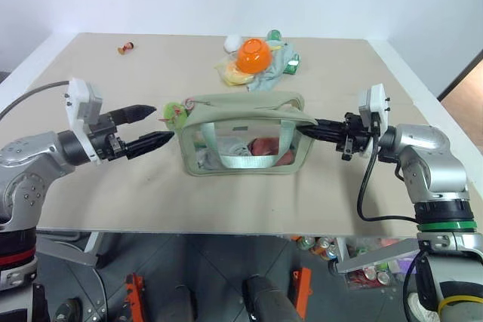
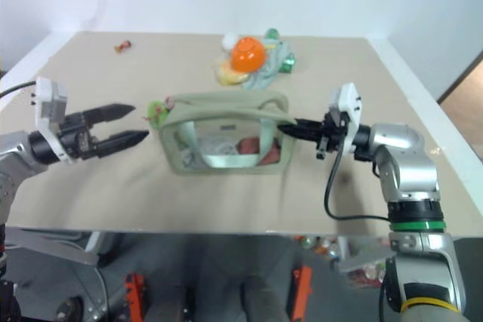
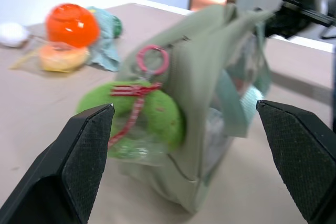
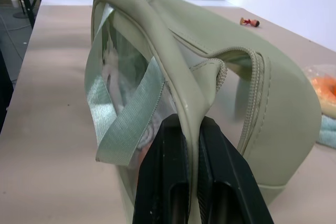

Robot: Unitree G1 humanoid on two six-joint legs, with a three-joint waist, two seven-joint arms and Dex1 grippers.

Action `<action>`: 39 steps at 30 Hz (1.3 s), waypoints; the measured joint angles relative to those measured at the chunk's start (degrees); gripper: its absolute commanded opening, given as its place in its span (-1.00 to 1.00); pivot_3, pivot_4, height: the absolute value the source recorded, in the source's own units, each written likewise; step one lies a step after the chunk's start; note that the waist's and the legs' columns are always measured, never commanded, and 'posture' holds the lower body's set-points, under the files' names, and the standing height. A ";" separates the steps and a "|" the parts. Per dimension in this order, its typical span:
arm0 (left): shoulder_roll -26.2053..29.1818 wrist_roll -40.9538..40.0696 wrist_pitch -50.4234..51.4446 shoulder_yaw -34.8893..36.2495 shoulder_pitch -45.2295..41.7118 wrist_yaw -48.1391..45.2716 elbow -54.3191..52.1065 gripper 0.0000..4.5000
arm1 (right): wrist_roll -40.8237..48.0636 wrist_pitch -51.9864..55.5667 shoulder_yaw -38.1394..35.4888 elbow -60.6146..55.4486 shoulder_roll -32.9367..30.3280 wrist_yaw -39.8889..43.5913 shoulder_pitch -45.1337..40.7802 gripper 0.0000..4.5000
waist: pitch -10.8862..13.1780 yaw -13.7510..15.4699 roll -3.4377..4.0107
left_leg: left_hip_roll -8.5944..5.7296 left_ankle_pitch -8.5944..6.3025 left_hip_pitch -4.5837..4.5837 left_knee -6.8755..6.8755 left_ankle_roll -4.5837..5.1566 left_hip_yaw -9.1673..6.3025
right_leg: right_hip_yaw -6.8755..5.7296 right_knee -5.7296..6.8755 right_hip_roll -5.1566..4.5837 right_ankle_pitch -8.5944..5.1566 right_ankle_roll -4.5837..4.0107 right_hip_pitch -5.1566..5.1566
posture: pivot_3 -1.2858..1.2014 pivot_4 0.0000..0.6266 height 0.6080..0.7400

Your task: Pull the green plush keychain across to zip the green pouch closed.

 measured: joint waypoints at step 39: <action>-4.32 -0.82 -1.26 0.61 0.04 6.01 0.87 1.00 | 2.88 7.09 -3.28 -12.41 -3.12 -7.34 6.73 -0.97 | 0.00 0.23 0.00 | -0.04 0.01 0.00 0.06 -0.01 -0.01 | 0.01 0.02 -0.01 -0.01 0.01 0.03 | 0.03 -0.52 0.98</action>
